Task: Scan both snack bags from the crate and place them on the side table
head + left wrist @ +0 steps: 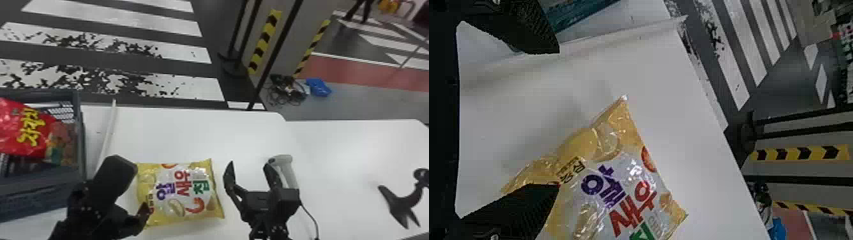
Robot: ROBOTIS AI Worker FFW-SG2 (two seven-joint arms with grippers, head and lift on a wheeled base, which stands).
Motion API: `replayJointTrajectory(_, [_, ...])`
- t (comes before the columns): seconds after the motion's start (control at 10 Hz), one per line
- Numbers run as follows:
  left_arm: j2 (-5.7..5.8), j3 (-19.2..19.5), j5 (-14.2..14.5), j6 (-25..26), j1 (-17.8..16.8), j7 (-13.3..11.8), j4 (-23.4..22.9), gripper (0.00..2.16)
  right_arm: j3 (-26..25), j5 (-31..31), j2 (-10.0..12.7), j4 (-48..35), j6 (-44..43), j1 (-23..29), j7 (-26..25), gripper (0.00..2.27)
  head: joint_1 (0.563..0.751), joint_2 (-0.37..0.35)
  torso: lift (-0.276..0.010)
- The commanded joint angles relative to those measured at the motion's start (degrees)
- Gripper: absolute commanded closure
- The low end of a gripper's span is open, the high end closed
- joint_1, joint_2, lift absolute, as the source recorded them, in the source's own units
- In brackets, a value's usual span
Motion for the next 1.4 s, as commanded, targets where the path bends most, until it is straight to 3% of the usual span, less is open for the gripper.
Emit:
replayJointTrajectory(0.0, [0.99, 3.6, 8.4, -6.6, 2.1, 4.0, -3.1, 0.03, 0.0, -0.1, -0.1, 0.4, -0.2, -0.2, 0.0, 0.12, 0.695, -0.296, -0.095])
replayJointTrajectory(0.1, [1.51, 5.0, 14.7, -12.0, 3.3, 9.3, -4.9, 0.04, 0.0, -0.1, -0.1, 0.6, 0.0, -0.3, 0.2, 0.12, 0.695, -0.281, -0.095])
replayJointTrajectory(0.2, [2.30, 4.9, 15.9, -20.0, 4.3, 12.8, -5.2, 0.04, 0.0, -0.4, -0.1, 0.6, 0.0, -0.5, 0.4, 0.12, 0.695, -0.273, -0.095])
replayJointTrajectory(0.3, [2.74, 4.9, 16.1, -27.7, 5.0, 14.7, -5.1, 0.04, 0.0, -0.4, -0.1, 0.6, 0.5, -0.6, 0.7, 0.12, 0.695, -0.270, -0.095])
replayJointTrajectory(0.4, [2.74, 5.0, 16.1, -28.2, 5.0, 15.4, -4.9, 0.03, -0.1, -0.7, 0.0, 0.6, 1.4, -0.7, 1.8, 0.12, 0.695, -0.271, -0.095])
replayJointTrajectory(0.5, [2.74, 6.0, 17.1, -29.5, 5.3, 15.5, -4.9, 0.03, -0.3, -1.4, 0.0, 0.4, 3.2, -1.0, 3.8, 0.12, 0.695, -0.270, -0.095])
replayJointTrajectory(0.6, [2.74, 8.3, 20.9, -31.9, 5.7, 15.5, -4.9, 0.03, -0.4, -1.7, -0.1, 0.1, 4.9, -1.1, 4.7, 0.12, 0.695, -0.263, -0.095])
replayJointTrajectory(0.7, [2.57, 12.5, 29.6, -32.4, 6.0, 15.1, -4.9, 0.05, -0.9, -1.8, 0.0, -0.5, 7.9, -1.4, 6.2, 0.12, 0.695, -0.251, -0.095])
replayJointTrajectory(0.8, [2.48, 16.1, 35.0, -37.9, 6.4, 11.2, -4.7, 0.06, -1.2, -2.2, 0.0, -1.6, 10.4, -1.5, 6.9, 0.12, 0.695, -0.234, -0.095])
replayJointTrajectory(0.9, [2.66, 18.8, 35.9, -41.6, 6.9, 6.7, -4.5, 0.06, -2.0, -3.3, 0.0, -3.7, 14.1, -1.4, 8.7, 0.12, 0.695, -0.229, -0.095])
replayJointTrajectory(1.1, [3.27, 23.6, 37.6, -41.4, 8.3, 7.3, -4.4, 0.06, -3.9, -6.4, 0.0, -7.9, 23.6, -1.1, 12.2, 0.13, 0.695, -0.193, -0.095])
replayJointTrajectory(1.3, [4.24, 30.0, 39.2, -41.6, 11.2, 6.7, -4.2, 0.06, -7.2, -11.4, -0.1, -12.2, 40.3, -1.3, 15.9, 0.12, 0.695, -0.139, -0.095])
